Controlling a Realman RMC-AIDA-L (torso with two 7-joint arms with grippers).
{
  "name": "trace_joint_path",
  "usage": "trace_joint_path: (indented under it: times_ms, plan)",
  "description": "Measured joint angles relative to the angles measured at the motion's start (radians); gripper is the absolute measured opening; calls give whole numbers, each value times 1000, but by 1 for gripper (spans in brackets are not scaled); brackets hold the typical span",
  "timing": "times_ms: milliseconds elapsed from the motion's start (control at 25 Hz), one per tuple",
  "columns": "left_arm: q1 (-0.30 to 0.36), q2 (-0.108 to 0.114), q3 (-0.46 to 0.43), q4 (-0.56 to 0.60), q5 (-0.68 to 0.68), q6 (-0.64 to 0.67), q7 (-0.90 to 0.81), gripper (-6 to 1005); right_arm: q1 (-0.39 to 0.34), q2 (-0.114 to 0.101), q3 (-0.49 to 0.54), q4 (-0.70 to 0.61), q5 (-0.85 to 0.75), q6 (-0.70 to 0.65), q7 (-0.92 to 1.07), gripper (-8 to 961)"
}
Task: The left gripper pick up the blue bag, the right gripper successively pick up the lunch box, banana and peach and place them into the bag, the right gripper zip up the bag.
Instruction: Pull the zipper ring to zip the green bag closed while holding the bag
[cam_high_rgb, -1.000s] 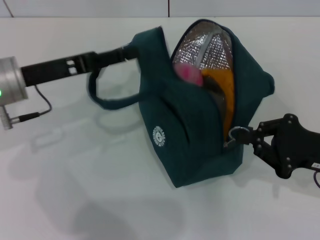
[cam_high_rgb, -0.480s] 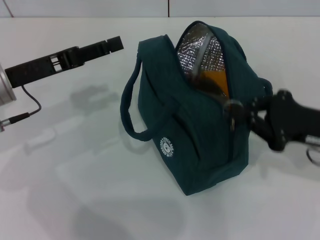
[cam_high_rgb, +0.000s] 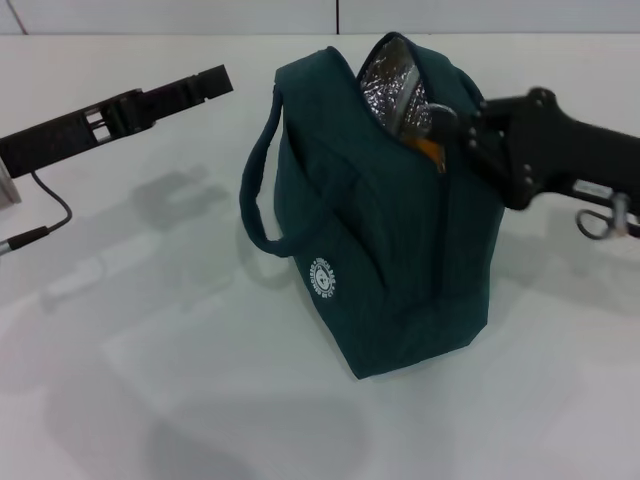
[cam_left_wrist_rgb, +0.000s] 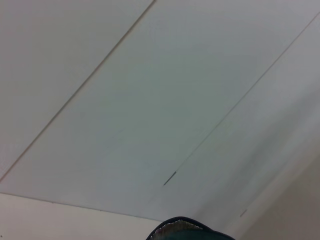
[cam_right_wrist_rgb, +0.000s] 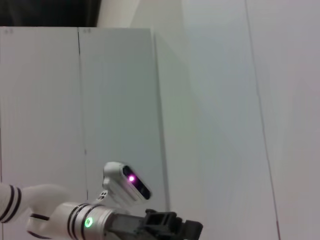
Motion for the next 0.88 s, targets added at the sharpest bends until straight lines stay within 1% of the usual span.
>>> trace_joint_path:
  times_ms: [160, 320, 400, 520, 600, 680, 880]
  plan:
    - [4, 1, 0, 5, -17, 2, 19, 895, 37, 6, -32, 8, 3, 15, -3, 15]
    - [9, 9, 0, 7, -28, 6, 21, 894, 77, 6, -51, 11, 32, 21, 1, 15]
    - [21, 15, 0, 7, -43, 6, 21, 894, 110, 6, -80, 20, 77, 31, 4, 15]
    - [38, 22, 0, 8, -68, 6, 21, 894, 155, 7, -163, 32, 172, 72, 2, 16]
    - [44, 24, 0, 8, -72, 7, 21, 894, 166, 6, -223, 31, 225, 114, 2, 16]
    - [45, 25, 0, 8, -73, 7, 21, 894, 164, 6, -259, 32, 257, 148, 2, 16]
    - [70, 29, 4, 10, -67, 37, 37, 894, 157, 6, -306, 45, 290, 177, 1, 17]
